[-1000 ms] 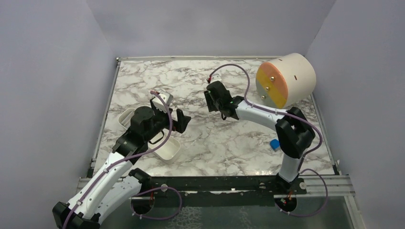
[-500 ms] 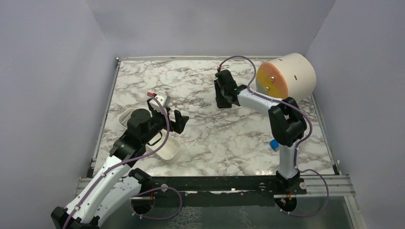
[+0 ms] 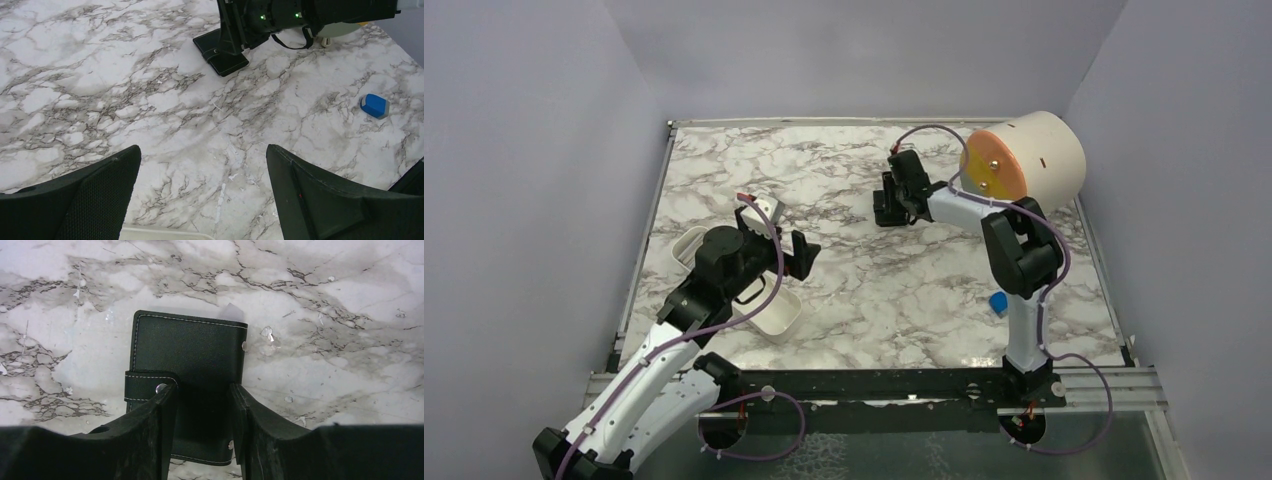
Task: Put the credit cards into the card holder
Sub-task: Open the card holder at the center of the board.
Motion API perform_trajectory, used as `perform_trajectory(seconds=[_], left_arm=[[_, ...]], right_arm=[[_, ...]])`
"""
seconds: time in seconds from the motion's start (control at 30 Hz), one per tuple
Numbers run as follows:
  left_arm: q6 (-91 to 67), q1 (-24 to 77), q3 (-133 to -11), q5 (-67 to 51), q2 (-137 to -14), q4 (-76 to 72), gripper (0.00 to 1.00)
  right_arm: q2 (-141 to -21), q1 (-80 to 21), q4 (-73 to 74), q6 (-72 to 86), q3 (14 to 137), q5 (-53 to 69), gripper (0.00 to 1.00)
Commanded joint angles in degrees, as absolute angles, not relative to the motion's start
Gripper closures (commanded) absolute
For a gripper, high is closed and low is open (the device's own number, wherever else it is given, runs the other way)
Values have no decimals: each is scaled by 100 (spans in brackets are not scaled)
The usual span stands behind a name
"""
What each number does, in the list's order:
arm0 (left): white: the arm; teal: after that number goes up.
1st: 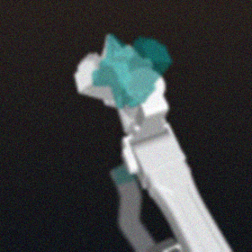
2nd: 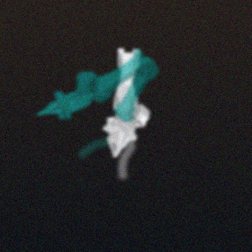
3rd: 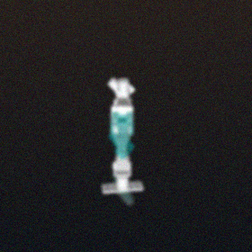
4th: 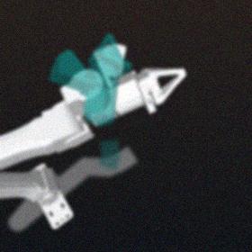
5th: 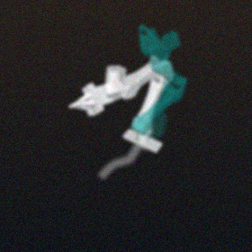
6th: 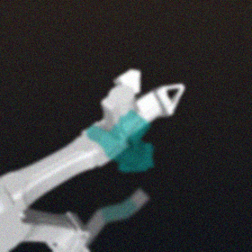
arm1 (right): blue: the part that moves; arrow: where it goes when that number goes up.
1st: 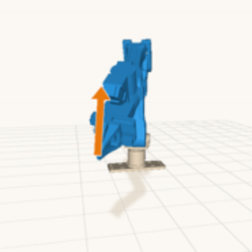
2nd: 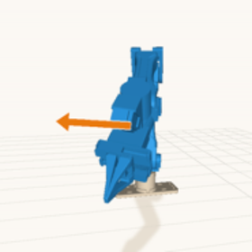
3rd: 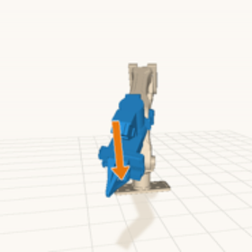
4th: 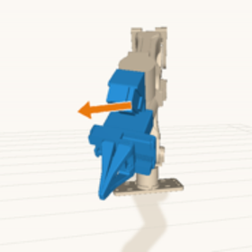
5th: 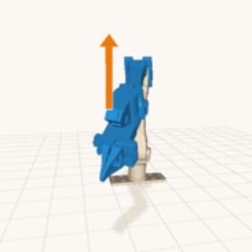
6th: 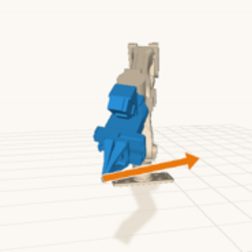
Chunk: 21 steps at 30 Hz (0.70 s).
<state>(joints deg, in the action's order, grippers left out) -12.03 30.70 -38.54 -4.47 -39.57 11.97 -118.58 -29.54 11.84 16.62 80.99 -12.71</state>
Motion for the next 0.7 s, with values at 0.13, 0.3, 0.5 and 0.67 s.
perform_trajectory(seconds=[0.13, 0.3, 0.5, 0.67], left_arm=[[-1055, 3032, -3806, -324, -4023, 1129, 1], [-1133, 3034, -3870, -28, -4175, 1176, 3], [-1369, 3036, -4191, -179, -4865, 1452, 7], [-1643, 3036, -4494, -791, -5471, 1604, 11]], right_arm=[[-11494, -2997, 971, 1854, 6869, -498, 59], [-10940, -3036, 765, 1848, 6079, -134, 60], [-10394, -3200, 637, 2039, 5296, 324, 61], [-10161, -3497, 702, 2319, 4935, 611, 62]])
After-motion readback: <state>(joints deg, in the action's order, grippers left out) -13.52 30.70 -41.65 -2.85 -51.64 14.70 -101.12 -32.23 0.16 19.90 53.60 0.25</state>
